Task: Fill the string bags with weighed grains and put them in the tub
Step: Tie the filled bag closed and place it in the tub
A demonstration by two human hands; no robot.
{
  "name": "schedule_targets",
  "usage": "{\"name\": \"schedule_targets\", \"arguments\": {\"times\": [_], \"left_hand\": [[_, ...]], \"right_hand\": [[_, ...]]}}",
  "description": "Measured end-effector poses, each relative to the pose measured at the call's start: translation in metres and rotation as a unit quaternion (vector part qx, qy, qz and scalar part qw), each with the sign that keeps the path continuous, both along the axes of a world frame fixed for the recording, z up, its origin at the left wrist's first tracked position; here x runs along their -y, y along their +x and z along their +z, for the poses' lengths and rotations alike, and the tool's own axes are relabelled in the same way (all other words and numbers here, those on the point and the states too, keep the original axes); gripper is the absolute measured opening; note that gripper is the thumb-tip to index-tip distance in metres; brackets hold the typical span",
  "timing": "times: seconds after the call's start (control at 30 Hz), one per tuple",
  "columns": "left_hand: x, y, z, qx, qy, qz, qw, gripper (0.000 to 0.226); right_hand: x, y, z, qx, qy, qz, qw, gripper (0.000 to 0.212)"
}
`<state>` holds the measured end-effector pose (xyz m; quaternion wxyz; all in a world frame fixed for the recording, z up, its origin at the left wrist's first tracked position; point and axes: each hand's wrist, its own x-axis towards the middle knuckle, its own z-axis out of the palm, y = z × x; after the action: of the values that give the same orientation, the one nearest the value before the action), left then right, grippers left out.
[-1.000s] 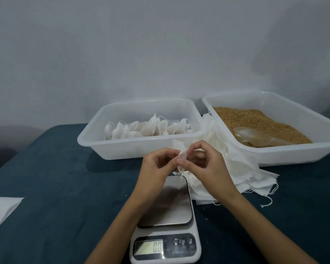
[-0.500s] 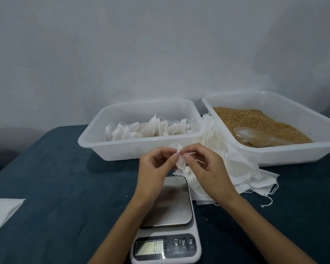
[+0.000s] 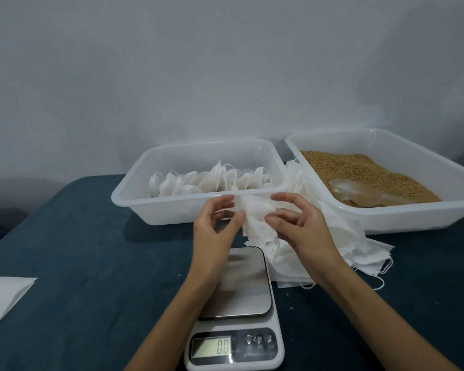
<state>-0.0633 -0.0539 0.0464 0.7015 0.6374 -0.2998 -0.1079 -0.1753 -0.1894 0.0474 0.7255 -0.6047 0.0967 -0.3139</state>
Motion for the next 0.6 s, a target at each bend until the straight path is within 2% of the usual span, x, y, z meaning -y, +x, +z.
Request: {"name": "schedule_targets", "arguments": {"times": [0.07, 0.13, 0.2, 0.27, 0.47, 0.6], "left_hand": [[0.0003, 0.0025, 0.0005, -0.055, 0.015, -0.031, 0.998, 0.056], [0.0001, 0.0039, -0.0006, -0.145, 0.007, -0.117, 0.982, 0.066], [-0.0012, 0.0034, -0.002, -0.157, -0.005, -0.164, 0.974, 0.048], [-0.0023, 0.0027, -0.0034, -0.148, -0.023, -0.138, 0.979, 0.033], [0.0004, 0.0009, -0.0023, -0.115, -0.043, -0.044, 0.991, 0.02], [0.0001, -0.0012, -0.0018, -0.068, -0.05, -0.031, 0.996, 0.015]], "right_hand": [[0.0013, -0.0003, 0.0022, 0.017, 0.056, 0.022, 0.998, 0.033], [0.002, 0.0002, 0.0021, 0.028, 0.095, 0.034, 0.994, 0.03], [0.0024, 0.0009, 0.001, 0.012, 0.078, 0.012, 0.997, 0.029], [0.0037, 0.0016, -0.0006, -0.008, 0.042, -0.023, 0.999, 0.028], [0.0026, 0.0019, -0.0007, -0.021, -0.008, -0.046, 0.999, 0.03], [-0.0007, 0.0014, -0.0047, -0.055, -0.151, -0.115, 0.98, 0.013]]}}
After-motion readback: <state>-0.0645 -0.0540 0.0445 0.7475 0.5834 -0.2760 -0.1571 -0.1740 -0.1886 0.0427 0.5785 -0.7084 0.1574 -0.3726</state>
